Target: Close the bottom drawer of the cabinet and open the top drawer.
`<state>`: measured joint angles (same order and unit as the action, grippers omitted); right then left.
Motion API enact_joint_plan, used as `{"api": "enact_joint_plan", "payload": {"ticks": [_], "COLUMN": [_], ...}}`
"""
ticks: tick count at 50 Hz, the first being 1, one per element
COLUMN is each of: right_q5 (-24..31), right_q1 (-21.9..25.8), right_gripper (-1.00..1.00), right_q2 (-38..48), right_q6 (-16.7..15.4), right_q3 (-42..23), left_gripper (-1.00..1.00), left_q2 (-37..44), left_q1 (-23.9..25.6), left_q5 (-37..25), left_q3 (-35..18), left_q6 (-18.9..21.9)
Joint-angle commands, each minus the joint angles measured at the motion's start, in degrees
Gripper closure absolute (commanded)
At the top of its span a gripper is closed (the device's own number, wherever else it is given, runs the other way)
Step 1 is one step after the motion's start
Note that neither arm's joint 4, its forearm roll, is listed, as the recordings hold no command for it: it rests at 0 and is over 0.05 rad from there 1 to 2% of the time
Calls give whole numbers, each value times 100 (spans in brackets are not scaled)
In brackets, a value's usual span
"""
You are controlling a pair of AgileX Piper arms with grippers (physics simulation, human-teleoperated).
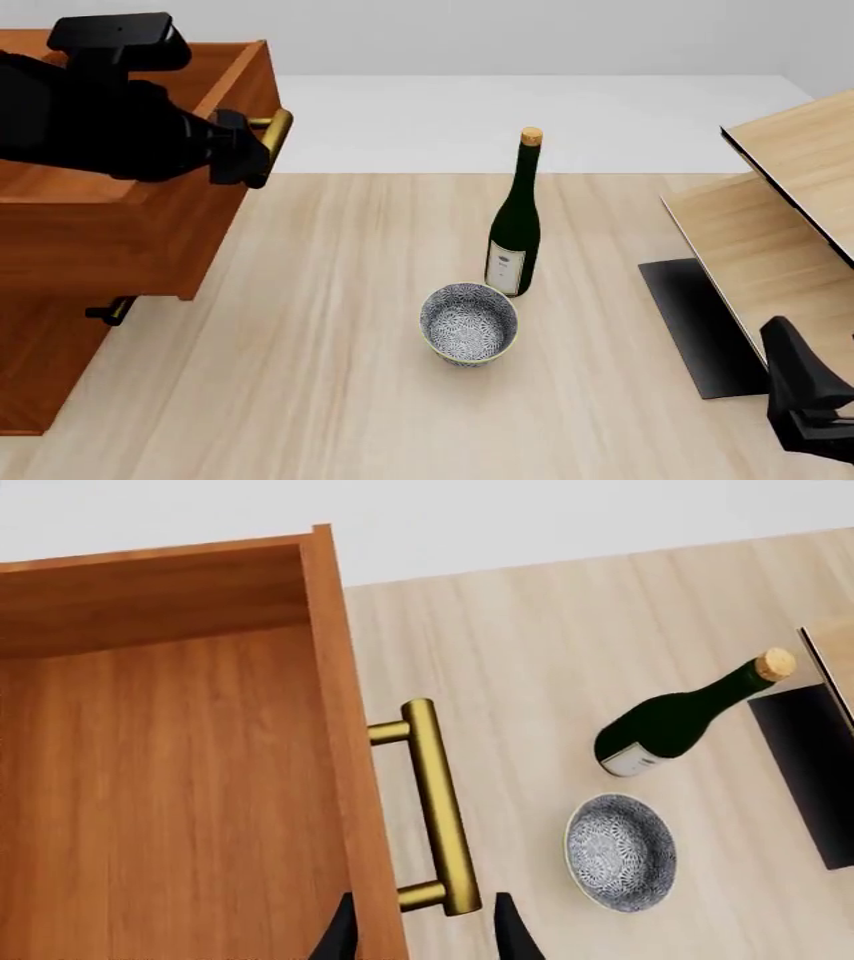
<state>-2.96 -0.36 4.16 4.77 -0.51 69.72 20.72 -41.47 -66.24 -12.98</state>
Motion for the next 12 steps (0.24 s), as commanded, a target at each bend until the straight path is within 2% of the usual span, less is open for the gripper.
{"api": "enact_joint_plan", "payload": {"ticks": [1,12], "right_q5": [-35,-42], "right_q1": [-7,-6], "right_gripper": [-100,-100], "right_q2": [36,39], "right_q6": [3,0], "right_q3": [0,0], "left_gripper": [-100,-100], "left_q2": [65,-46], "left_q1": [632,808], "left_q5": [79,35], "left_q3": [93,-83], "left_q6": [105,-45]}}
